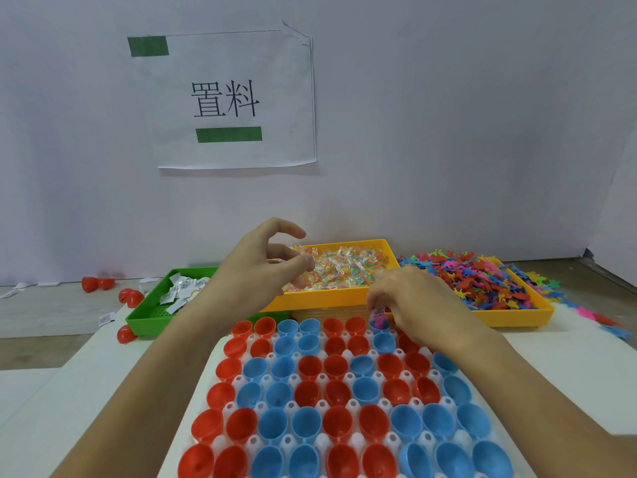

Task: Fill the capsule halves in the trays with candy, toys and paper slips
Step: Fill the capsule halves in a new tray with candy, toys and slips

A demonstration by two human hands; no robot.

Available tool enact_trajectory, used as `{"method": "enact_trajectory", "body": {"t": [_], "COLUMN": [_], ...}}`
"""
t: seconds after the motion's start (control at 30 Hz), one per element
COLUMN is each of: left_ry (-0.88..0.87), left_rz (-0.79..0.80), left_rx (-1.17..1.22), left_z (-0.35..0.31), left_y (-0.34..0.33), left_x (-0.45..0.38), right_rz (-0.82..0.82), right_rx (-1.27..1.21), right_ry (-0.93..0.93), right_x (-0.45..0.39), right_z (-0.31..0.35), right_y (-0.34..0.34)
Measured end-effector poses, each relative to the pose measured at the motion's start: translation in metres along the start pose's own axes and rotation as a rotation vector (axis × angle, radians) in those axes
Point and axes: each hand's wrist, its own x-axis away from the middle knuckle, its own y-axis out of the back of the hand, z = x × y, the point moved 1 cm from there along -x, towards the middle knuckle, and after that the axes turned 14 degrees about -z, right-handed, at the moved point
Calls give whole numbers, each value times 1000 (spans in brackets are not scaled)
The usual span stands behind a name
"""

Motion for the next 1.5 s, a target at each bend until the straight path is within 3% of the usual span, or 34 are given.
{"method": "enact_trajectory", "body": {"t": [0.5,0.83,0.93,1.17,1.33,1.5], "left_ry": [-11,-243,-259,-197,-214,-87], "left_rz": [-33,22,-61,11,-142,-182], "left_rx": [-96,-577,-669,-878,-784,-330], "left_z": [5,24,25,31,25,1], "left_y": [-4,-50,-63,-90,-75,-43], "left_x": [-2,-14,-34,-57,-50,-23], "right_rz": [16,-64,-96,-125,-179,-169], "right_rx": [-62,-128,-143,-197,-235,-387], "right_ry": [-77,-127,-128,-157,-188,-225], "right_x": [1,-4,-5,-5,-8,-10], "right_z": [2,-8,-8,-10,-14,-4], "right_y": [12,28,33,37,40,40]}}
